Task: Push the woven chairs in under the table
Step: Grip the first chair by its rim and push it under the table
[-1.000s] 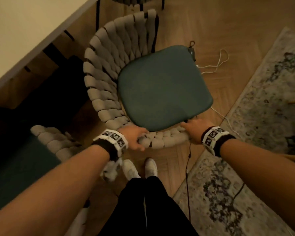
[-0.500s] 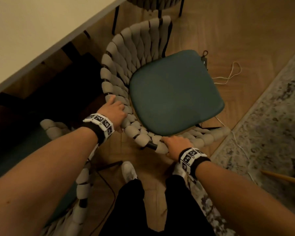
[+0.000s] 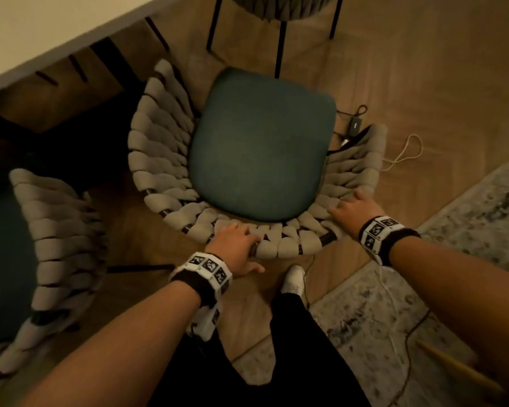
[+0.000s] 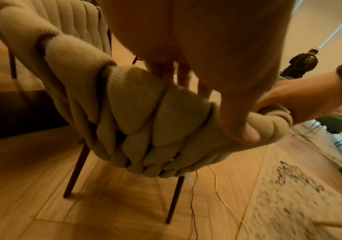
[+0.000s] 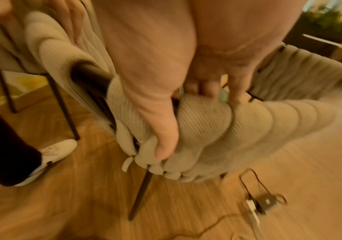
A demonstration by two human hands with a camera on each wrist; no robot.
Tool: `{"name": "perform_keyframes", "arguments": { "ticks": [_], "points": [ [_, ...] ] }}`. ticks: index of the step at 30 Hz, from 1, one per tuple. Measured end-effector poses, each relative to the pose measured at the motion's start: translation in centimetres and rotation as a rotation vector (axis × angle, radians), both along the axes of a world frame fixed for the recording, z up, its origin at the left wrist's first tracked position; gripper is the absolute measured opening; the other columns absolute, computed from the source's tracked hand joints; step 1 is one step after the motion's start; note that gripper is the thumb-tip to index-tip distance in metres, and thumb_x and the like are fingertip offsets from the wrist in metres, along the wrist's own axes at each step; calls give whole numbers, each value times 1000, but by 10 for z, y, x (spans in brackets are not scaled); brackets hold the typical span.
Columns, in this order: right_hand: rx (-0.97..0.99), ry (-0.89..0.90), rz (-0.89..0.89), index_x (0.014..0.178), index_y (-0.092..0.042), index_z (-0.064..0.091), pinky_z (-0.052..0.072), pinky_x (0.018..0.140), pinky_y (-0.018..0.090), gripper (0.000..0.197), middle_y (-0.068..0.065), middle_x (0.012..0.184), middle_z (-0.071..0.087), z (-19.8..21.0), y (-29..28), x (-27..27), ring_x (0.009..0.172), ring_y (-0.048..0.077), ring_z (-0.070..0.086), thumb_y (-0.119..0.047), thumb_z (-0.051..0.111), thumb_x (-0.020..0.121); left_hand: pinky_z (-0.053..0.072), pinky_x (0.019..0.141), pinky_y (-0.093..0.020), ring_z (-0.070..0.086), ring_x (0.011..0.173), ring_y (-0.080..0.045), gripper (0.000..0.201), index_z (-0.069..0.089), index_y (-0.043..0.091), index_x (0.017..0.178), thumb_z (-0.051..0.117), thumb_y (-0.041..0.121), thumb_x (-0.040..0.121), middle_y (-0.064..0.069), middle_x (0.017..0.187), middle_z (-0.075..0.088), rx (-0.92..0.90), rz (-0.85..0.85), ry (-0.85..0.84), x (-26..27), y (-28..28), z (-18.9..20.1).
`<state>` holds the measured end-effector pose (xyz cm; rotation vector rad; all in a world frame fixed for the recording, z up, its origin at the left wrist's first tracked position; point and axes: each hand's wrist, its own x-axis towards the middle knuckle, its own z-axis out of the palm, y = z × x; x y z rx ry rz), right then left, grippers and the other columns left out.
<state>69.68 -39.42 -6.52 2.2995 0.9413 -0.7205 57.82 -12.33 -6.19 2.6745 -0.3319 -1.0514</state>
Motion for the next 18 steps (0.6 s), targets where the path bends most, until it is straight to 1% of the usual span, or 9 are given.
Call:
{"name": "perform_keyframes", "arguments": {
  "ticks": [2,3,4,6,8,10,13,16,18],
  "points": [
    [-4,115,10,129,-25,47,34,102,46,38,6,125,60,8,4,-3,116,29,56,-38,51,94,35,108,-39,42,127,-27,79,44,27,141,72,59,75,-5,136,50,-75,55,104,6,8,2],
    [9,209,4,133,-26,43,38,100,46,48,6,127,58,10,10,-11,117,30,55,-38,59,89,33,109,-40,41,130,-27,83,41,27,143,73,59,73,-4,141,48,-40,57,135,10,19,3],
    [41,294,-2,134,-27,41,42,96,45,57,5,128,57,9,18,-20,116,30,56,-39,66,84,30,111,-42,40,131,-27,87,38,29,144,73,62,72,-4,144,46,51,44,145,14,34,4],
    [153,391,-47,130,-26,41,47,87,41,59,5,125,58,3,37,-43,111,30,57,-41,69,80,18,116,-51,35,135,-27,86,35,32,145,68,65,73,-2,145,43,308,-13,130,20,72,6],
    [228,408,-99,127,-25,41,47,86,41,53,6,123,59,-4,55,-57,110,33,57,-39,64,82,3,119,-57,28,140,-27,70,35,32,145,64,48,83,0,148,40,454,-16,113,21,109,7],
    [232,405,-156,127,-26,41,48,86,43,49,6,123,60,-10,64,-58,110,33,57,-34,60,83,-2,119,-56,23,143,-25,56,38,34,145,54,28,92,4,151,38,469,-6,83,21,131,5],
    [195,406,-212,125,-32,41,52,83,45,48,2,121,61,-17,64,-48,109,32,58,-32,60,82,0,119,-54,28,140,-26,46,48,32,139,47,23,94,5,146,44,463,-16,24,26,131,2],
    [160,381,-137,128,-35,41,52,81,45,49,0,122,60,-19,62,-34,110,31,58,-31,60,82,12,120,-49,37,130,-28,44,55,26,132,60,34,89,2,137,50,436,15,-15,22,128,-2],
    [148,346,-93,128,-36,42,54,80,44,49,0,122,61,-18,59,-23,109,30,60,-29,58,83,24,115,-43,39,125,-28,48,56,23,128,67,41,84,0,131,52,399,72,-16,16,122,-3]
  ]
}}
